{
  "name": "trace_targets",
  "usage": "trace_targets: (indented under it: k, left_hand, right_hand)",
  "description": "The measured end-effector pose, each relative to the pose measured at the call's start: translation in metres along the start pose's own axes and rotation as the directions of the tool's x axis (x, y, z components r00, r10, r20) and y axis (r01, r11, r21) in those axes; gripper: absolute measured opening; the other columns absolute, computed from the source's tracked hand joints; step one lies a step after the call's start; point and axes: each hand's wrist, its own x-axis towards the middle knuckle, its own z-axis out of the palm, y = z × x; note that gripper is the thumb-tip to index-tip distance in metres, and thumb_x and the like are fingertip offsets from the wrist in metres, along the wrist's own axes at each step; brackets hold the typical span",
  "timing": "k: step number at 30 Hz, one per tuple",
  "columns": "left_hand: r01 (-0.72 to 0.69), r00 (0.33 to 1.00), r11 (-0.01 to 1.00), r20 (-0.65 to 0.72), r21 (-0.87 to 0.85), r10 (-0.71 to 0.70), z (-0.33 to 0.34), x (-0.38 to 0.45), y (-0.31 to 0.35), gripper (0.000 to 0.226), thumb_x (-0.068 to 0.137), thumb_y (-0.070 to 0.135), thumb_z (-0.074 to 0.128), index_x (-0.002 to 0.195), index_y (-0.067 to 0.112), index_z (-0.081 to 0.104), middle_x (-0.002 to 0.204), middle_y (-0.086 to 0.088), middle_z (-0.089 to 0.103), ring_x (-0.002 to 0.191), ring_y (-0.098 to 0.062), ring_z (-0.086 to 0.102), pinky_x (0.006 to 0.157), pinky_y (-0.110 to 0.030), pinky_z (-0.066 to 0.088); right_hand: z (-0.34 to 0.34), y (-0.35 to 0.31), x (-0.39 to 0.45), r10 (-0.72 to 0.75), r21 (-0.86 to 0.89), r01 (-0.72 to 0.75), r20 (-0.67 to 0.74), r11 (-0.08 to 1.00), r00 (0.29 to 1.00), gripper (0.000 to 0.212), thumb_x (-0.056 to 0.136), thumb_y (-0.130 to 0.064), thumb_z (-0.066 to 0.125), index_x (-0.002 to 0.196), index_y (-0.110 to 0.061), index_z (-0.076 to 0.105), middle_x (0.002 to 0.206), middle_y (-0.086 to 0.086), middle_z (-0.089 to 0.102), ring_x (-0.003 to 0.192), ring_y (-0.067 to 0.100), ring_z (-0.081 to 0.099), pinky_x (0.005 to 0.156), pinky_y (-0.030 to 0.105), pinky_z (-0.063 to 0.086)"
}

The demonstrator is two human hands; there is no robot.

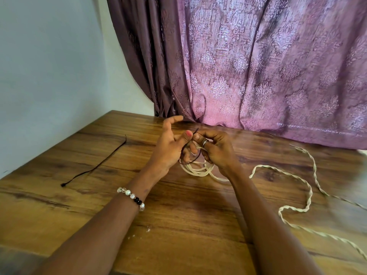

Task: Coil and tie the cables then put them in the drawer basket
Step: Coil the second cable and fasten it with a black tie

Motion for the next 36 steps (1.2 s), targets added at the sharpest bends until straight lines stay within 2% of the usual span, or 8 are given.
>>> trace_targets:
  k: [4, 9, 14, 19, 25, 27, 31, 36]
  left_hand:
    - [-0.067, 0.989, 0.981, 0.139, 0.184, 0.042, -0.006, 0.002, 0.001, 0.021, 0.099, 0.013, 0.045, 0.119, 0.012, 0.054, 0.062, -0.020, 0.065, 0.039, -0.024, 0.059, 0.038, -0.025, 0.048]
    - [-0.211, 0.977, 0.911, 0.090, 0.355, 0.191, -0.015, 0.003, 0.009, 0.011, 0.094, 0.010, 0.057, 0.099, 0.007, 0.066, 0.055, -0.017, 0.063, 0.042, -0.027, 0.061, 0.037, -0.028, 0.049]
    - [-0.288, 0.957, 0.865, 0.094, 0.411, 0.274, -0.020, 0.004, 0.008, 0.009, 0.095, 0.008, 0.055, 0.093, 0.002, 0.062, 0.043, 0.000, 0.054, 0.031, -0.008, 0.046, 0.034, -0.018, 0.037]
    - [-0.236, 0.931, 0.905, -0.184, 0.354, 0.315, -0.024, 0.011, 0.001, 0.014, 0.099, 0.019, 0.050, 0.093, 0.008, 0.058, 0.043, 0.005, 0.047, 0.034, -0.007, 0.040, 0.035, -0.018, 0.032]
    - [-0.076, 0.772, 0.997, -0.631, 0.029, 0.077, -0.045, 0.022, 0.003, 0.023, 0.100, 0.021, 0.046, 0.078, 0.016, 0.050, 0.057, 0.002, 0.046, 0.038, -0.004, 0.038, 0.036, -0.020, 0.032]
    - [-0.018, 0.807, 0.999, -0.590, -0.031, -0.003, -0.045, 0.021, 0.002, 0.022, 0.098, 0.022, 0.049, 0.078, 0.017, 0.055, 0.062, 0.003, 0.051, 0.045, -0.005, 0.043, 0.040, -0.020, 0.035]
    - [0.125, 0.964, 0.992, -0.237, -0.017, -0.125, -0.028, 0.012, 0.002, 0.033, 0.094, 0.036, 0.054, 0.094, 0.007, 0.069, 0.075, -0.001, 0.067, 0.059, -0.007, 0.059, 0.052, -0.020, 0.050]
    - [-0.068, 0.997, 0.992, -0.038, 0.105, 0.072, -0.012, 0.008, -0.001, 0.014, 0.091, 0.012, 0.061, 0.093, 0.004, 0.072, 0.075, -0.023, 0.063, 0.057, -0.010, 0.055, 0.055, -0.020, 0.050]
  right_hand:
    - [-0.004, 0.002, 0.002, 0.011, -0.053, -0.010, 0.035, 0.999, 0.999, 0.015, 0.092, 0.008, 0.051, 0.092, 0.015, 0.064, 0.050, -0.014, 0.059, 0.044, -0.004, 0.052, 0.047, 0.006, 0.037]
    - [-0.005, -0.004, -0.002, 0.042, -0.026, -0.039, 0.124, 0.999, 0.991, 0.015, 0.092, 0.008, 0.051, 0.095, 0.016, 0.063, 0.046, -0.011, 0.056, 0.035, -0.002, 0.043, 0.038, 0.008, 0.030]
    - [0.001, -0.013, -0.005, 0.079, -0.019, -0.077, 0.169, 0.997, 0.982, 0.018, 0.094, 0.006, 0.049, 0.096, 0.016, 0.063, 0.050, -0.011, 0.061, 0.033, -0.002, 0.043, 0.036, 0.007, 0.029]
    - [0.004, -0.016, -0.004, 0.150, -0.021, -0.149, 0.186, 0.989, 0.971, 0.019, 0.094, -0.006, 0.054, 0.092, 0.008, 0.067, 0.082, 0.021, 0.068, 0.033, 0.000, 0.045, 0.033, 0.011, 0.029]
    - [0.004, -0.012, -0.002, 0.159, 0.011, -0.169, 0.280, 0.986, 0.947, 0.020, 0.092, -0.008, 0.058, 0.081, 0.001, 0.071, 0.084, 0.026, 0.070, 0.031, 0.008, 0.037, 0.032, 0.014, 0.026]
    - [0.004, -0.009, -0.002, 0.178, 0.036, -0.193, 0.247, 0.981, 0.952, 0.021, 0.092, -0.008, 0.057, 0.079, -0.001, 0.071, 0.086, 0.028, 0.069, 0.029, 0.008, 0.036, 0.031, 0.014, 0.025]
    - [0.002, -0.005, -0.001, 0.200, 0.105, -0.221, 0.180, 0.970, 0.963, 0.023, 0.093, -0.009, 0.054, 0.079, -0.004, 0.071, 0.089, 0.032, 0.068, 0.028, 0.007, 0.035, 0.031, 0.013, 0.024]
    - [-0.001, -0.001, 0.000, 0.208, 0.151, -0.230, 0.150, 0.961, 0.967, 0.022, 0.093, -0.010, 0.055, 0.081, -0.005, 0.073, 0.079, 0.025, 0.069, 0.028, 0.009, 0.034, 0.031, 0.013, 0.021]
